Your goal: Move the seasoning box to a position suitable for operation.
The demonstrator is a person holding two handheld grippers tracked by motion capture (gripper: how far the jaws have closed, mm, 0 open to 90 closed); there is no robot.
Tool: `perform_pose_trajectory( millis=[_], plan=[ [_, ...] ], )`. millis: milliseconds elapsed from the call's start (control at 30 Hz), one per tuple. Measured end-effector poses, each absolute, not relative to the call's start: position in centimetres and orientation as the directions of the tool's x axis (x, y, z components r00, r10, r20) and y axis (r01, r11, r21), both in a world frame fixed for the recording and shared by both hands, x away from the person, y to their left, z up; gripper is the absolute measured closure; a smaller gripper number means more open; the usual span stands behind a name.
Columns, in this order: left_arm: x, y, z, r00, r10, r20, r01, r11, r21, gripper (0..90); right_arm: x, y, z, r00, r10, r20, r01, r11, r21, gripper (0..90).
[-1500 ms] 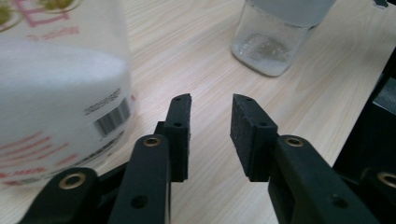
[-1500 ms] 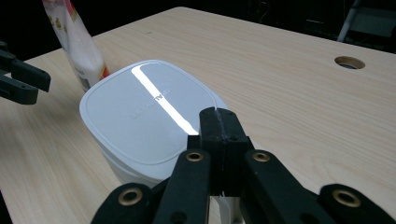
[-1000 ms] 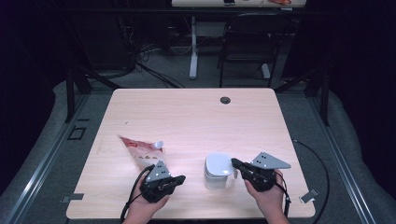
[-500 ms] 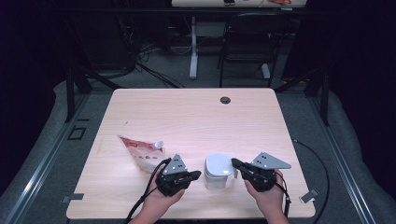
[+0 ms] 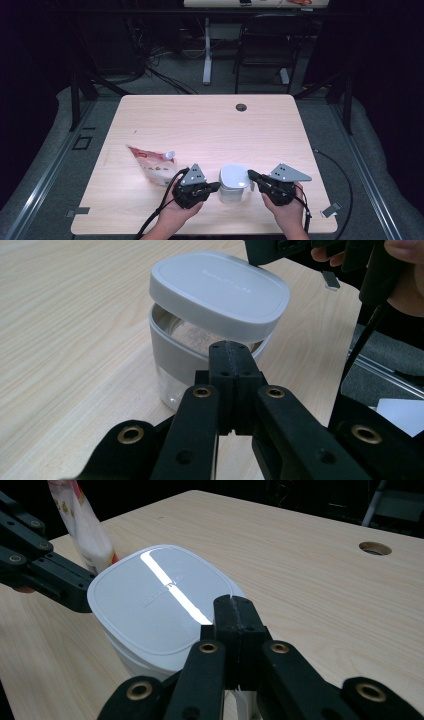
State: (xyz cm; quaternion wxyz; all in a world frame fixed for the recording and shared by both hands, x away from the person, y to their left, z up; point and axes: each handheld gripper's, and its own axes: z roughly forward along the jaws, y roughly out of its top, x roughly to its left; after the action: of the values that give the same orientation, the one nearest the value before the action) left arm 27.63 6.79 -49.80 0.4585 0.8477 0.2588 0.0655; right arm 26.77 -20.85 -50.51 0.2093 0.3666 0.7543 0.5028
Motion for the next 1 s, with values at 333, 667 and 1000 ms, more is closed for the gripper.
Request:
perform_pose_trajectory(
  millis=[333, 667, 1000],
  plan=[
    [27.8, 6.4, -49.4, 0.860, 0.495, -0.122, 0.371, -0.443, 0.817, 90.0, 26.5, -21.0, -50.6, -0.641, 0.767, 0.041, 0.337, 0.233, 0.912, 90.0],
    [27.9, 6.2, -48.8, 0.862, 0.494, -0.113, 0.359, -0.438, 0.824, 90.0, 24.9, -21.0, -50.1, -0.653, 0.757, -0.008, 0.313, 0.280, 0.907, 77.6],
    [28.0, 6.0, -48.3, 0.866, 0.490, -0.101, 0.348, -0.445, 0.825, 90.0, 23.2, -20.4, -50.3, -0.654, 0.753, -0.066, 0.300, 0.339, 0.892, 53.8]
  ],
)
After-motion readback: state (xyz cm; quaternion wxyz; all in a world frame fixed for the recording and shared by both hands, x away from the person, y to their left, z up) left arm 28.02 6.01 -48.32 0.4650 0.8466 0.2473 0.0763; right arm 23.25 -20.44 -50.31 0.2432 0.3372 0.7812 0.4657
